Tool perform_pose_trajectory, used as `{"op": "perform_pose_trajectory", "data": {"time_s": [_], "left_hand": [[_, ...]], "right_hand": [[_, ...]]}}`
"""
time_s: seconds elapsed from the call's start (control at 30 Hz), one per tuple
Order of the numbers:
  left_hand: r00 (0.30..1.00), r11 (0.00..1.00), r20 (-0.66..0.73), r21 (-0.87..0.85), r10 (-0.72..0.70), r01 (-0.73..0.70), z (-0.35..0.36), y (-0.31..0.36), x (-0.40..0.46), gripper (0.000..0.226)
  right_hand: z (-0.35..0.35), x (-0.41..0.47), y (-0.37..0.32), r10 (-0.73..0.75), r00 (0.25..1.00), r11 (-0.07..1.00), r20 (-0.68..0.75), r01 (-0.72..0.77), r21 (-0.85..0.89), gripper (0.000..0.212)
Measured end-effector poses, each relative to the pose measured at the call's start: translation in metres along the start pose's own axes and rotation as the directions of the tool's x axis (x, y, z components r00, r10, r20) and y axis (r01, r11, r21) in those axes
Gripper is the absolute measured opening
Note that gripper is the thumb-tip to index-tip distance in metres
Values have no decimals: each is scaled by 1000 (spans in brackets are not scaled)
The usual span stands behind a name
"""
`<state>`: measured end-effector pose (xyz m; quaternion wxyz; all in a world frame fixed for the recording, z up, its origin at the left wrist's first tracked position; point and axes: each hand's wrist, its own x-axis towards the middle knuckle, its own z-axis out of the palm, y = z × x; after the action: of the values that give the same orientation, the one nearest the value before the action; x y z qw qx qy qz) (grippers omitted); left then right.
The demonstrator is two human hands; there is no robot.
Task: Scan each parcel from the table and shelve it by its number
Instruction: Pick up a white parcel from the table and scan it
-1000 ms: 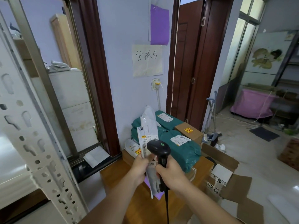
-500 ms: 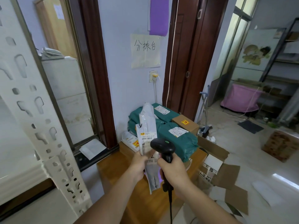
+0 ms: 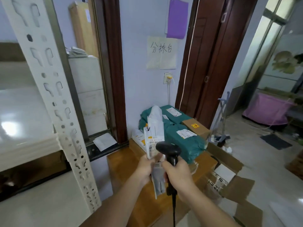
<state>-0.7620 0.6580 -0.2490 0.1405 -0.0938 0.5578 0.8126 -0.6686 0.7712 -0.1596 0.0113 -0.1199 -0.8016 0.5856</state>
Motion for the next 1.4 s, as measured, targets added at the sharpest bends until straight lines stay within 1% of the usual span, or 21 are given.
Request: {"op": "perform_pose_trajectory", "data": {"time_s": [0.07,0.1,0.2,0.27,0.4,0.43,0.53,0.57,0.63,0.7,0.77,0.83,0.93,1.03,1.1,1.2,1.23,1.4], "left_hand": [[999,999,3,-44,32,-32,7,-7,-14,21],[998,997,-14,-58,53,-54,11,-12,-22,19],[989,992,-101,-50,110,-115,19,-27,-43,25],[979,991,-165,-40,118,-126,20,-36,-57,26],[943,988,-296,12,152,-155,14,-44,-94,39],[934,987,-320,29,162,-161,12,-44,-103,39],[922,982,-337,42,188,-185,0,-45,-137,25],[920,979,-336,54,202,-195,-6,-46,-151,25],[909,973,-348,73,231,-219,-19,-46,-181,33],[892,968,-379,51,246,-246,-37,-43,-216,37],[865,963,-426,56,263,-265,-60,-36,-254,44],[821,955,-494,71,285,-288,-88,-31,-295,51],[722,932,-607,94,332,-350,-136,-26,-361,59],[613,918,-710,121,346,-377,-181,-20,-435,61],[540,910,-760,164,362,-380,-210,-14,-486,57],[433,895,-810,233,395,-381,-254,-1,-564,35],[402,891,-823,248,401,-379,-268,5,-589,31],[256,874,-867,325,428,-361,-333,33,-700,28]], "right_hand": [[-13,-5,5,-8,999,1000,35,8,1,5],[-20,-8,8,-21,998,1000,54,21,3,7],[-40,-20,17,-69,989,997,134,72,-13,8],[-51,-30,21,-94,980,995,175,99,-18,7],[-62,-57,21,-132,950,990,282,141,-11,6],[-62,-64,20,-137,940,989,313,147,-8,7],[-56,-86,16,-156,897,985,414,172,-2,2],[-51,-93,14,-167,878,983,449,185,5,2],[-39,-112,7,-196,832,976,519,219,18,3],[-22,-134,-4,-217,780,967,587,253,23,8],[0,-158,-13,-225,717,963,659,265,41,6],[24,-187,-21,-243,650,955,720,289,61,2],[60,-233,-34,-273,549,943,790,317,105,13],[92,-283,-50,-277,450,935,849,332,129,6],[113,-318,-63,-275,386,929,881,341,141,3],[144,-373,-85,-266,312,919,912,368,142,7],[154,-391,-93,-267,296,915,917,376,145,8],[203,-473,-126,-321,222,896,921,388,219,7]]}}
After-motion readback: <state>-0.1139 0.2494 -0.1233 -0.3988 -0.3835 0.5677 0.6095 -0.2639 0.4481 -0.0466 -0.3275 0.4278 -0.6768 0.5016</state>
